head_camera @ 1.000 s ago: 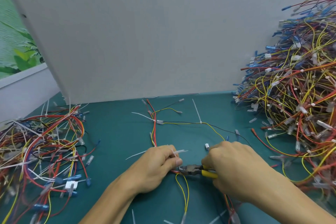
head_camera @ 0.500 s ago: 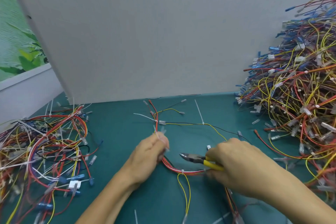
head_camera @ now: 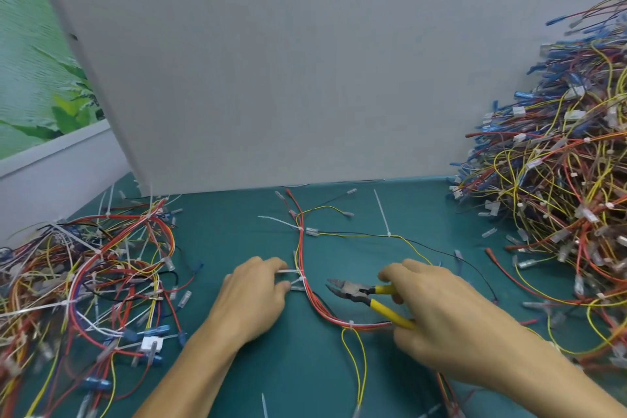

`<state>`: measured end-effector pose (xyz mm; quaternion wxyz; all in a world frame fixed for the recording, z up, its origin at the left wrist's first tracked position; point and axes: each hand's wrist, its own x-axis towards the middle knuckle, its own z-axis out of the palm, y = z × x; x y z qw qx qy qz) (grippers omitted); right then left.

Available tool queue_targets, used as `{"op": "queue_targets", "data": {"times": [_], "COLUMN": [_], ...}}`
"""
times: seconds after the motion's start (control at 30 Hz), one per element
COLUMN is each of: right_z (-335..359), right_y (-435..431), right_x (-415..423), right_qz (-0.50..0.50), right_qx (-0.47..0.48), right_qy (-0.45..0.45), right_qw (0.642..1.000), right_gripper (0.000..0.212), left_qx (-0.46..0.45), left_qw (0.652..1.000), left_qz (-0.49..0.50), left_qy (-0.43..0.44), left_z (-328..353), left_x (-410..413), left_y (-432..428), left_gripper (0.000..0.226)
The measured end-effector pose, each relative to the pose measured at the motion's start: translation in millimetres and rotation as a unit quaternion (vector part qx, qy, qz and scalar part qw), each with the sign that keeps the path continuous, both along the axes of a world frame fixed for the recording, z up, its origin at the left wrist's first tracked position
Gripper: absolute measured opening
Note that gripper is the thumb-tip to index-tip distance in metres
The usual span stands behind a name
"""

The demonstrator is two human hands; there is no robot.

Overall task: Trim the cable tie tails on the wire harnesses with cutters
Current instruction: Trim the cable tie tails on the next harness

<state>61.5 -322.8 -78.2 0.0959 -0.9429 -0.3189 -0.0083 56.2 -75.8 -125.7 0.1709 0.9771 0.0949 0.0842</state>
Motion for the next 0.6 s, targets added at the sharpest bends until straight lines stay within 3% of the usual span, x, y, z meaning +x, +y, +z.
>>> {"op": "queue_targets", "data": {"times": [0.17,0.43,0.6], "right_z": [-14.8,-17.5,-9.6], "right_y": [5.2,0.9,-0.8], "right_x": [1.9,7.0,6.2], "right_qz": [0.002,0.006,0.017], "right_qx": [0.022,-0.028,-0.063], "right_qy": [0.019,0.029,0.043], "right_qw": [1.000,0.999,0.997], "right_gripper": [0.028,0.020,0.013], "left_qx": [-0.025,-0.182,-0.136], "left_qw": [0.999,0.970,0.964], "left_qz": [-0.021,-0.065,-0.084], "left_qy": [-0.031,-0.145,-0.211], "left_z": [6.0,11.3,11.1], "left_x": [-3.1,-6.7,-8.3], "left_y": [1.3,4.4,4.5], "left_gripper": [0.008,0.017,0.018]}}
